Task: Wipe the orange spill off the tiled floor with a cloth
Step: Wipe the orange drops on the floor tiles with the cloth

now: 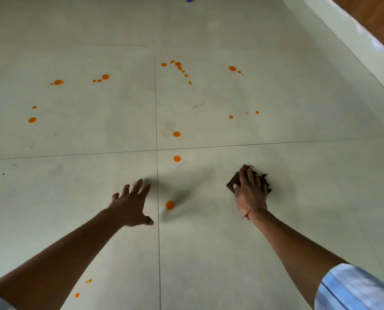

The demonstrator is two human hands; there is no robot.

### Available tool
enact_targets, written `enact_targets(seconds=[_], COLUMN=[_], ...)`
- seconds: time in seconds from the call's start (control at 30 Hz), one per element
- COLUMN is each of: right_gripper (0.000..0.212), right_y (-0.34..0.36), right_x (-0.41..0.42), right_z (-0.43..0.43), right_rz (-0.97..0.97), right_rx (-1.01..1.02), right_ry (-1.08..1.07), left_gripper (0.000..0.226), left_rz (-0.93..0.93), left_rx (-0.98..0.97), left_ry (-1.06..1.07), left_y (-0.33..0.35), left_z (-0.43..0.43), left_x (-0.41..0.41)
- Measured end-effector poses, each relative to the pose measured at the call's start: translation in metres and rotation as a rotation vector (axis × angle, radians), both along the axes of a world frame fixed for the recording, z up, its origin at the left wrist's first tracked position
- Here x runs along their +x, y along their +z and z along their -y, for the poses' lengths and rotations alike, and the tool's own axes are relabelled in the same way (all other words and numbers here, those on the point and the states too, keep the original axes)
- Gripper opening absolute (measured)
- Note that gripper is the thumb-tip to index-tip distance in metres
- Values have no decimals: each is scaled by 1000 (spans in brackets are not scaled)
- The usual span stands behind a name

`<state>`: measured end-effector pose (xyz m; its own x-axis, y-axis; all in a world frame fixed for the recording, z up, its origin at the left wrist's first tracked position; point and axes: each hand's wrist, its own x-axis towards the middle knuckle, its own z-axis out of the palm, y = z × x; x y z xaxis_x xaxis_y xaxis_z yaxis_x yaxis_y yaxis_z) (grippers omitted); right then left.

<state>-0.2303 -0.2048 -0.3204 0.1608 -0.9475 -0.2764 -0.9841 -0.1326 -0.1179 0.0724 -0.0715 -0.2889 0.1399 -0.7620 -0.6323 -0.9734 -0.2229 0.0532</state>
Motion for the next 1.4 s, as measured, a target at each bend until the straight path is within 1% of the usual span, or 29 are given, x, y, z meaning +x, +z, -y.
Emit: enact_targets(seconds=[0.07, 0.13, 0.17, 0.23, 0.3, 0.33, 0.4, 0.47, 0.53, 0.6, 0.67, 0.7, 0.73, 0.77, 0.8, 0.87, 0.9, 0.93, 0.97, 1.03, 1.07, 1.1, 1.13, 1.17, 1.2, 1.23, 1.27, 1.33, 1.4], right_gripper=[58, 59, 59, 57, 57, 57, 61, 65, 63, 58, 55, 55, 55, 56, 58, 62, 63, 62, 61, 59, 59, 60, 61, 62, 64, 65, 65, 63, 61], right_y=[-2, -5, -7, -5, 2, 4, 11, 6, 0, -8, -5, 3, 3, 0, -4, -10, -13, -17, -18, -15, -9, -7, -10, -12, -11, -10, -8, -13, -16], right_x=[28, 66, 80, 90, 69, 60, 58, 93, 145, 162, 128, 98, 72, 54, 53, 96, 128, 155, 171, 147, 115, 82, 59, 49, 58, 84, 117, 164, 145], right_z=[-11, -32, -47, -77, -93, -91, -74, -51, -55, -86, -125, -136, -133, -118, -95, -48, -43, -57, -85, -150, -166, -161, -142, -117, -87, -66, -62, -105, -159], right_rz=[81, 141, 147, 103, 56, 63, -10, -22, 26, 92, 108, 105, 109, 83, 45, 12, 25, 41, 59, 119, 125, 119, 82, 45, 17, 4, -2, 33, 108], right_rx=[-66, -88, -73, 2, 47, 29, 88, 86, 38, 2, -10, 7, -44, -100, -106, -106, -114, -148, -129, -52, -12, -42, -72, -99, -125, -123, -106, -116, -85], right_ry=[148, 323, 370, 425, 447, 418, 304, 265, 396, 509, 610, 622, 605, 538, 438, 239, 261, 326, 417, 607, 662, 657, 576, 439, 289, 215, 241, 438, 656], left_gripper=[120, 124, 126, 126, 125, 124, 124, 125, 127, 133, 138, 138, 138, 138, 138, 140, 140, 140, 140, 143, 144, 145, 145, 143, 142, 141, 140, 141, 141], left_rz=[-20, -42, -51, -63, -75, -88, -93, -108, -105, -81, -63, -62, -67, -74, -78, -91, -97, -103, -112, -97, -65, -35, -21, -28, -48, -65, -75, -83, -83], left_rx=[-3, -49, -72, -107, -115, -105, -112, -117, -124, -142, -144, -145, -139, -132, -125, -103, -97, -99, -104, -127, -136, -142, -149, -150, -144, -140, -141, -139, -136], left_ry=[-9, -31, -44, -53, -59, -57, -57, -67, -46, 1, 35, 32, 19, 2, -9, -22, -26, -30, -27, -9, 11, 36, 58, 69, 74, 75, 70, 70, 71], left_y=[-8, -13, -15, -16, -16, -15, -15, -14, -14, -15, -18, -18, -17, -17, -17, -15, -16, -16, -15, -13, -13, -12, -13, -13, -13, -14, -16, -18, -19], left_z=[-6, -11, -13, -16, -15, -16, -17, -16, -16, -17, -18, -18, -19, -18, -18, -17, -18, -18, -20, -22, -24, -26, -27, -28, -30, -31, -31, -31, -31], left_x=[10, 16, 16, 19, 20, 21, 22, 26, 36, 45, 48, 48, 48, 47, 48, 53, 56, 59, 62, 66, 67, 66, 66, 67, 67, 68, 69, 71, 71])
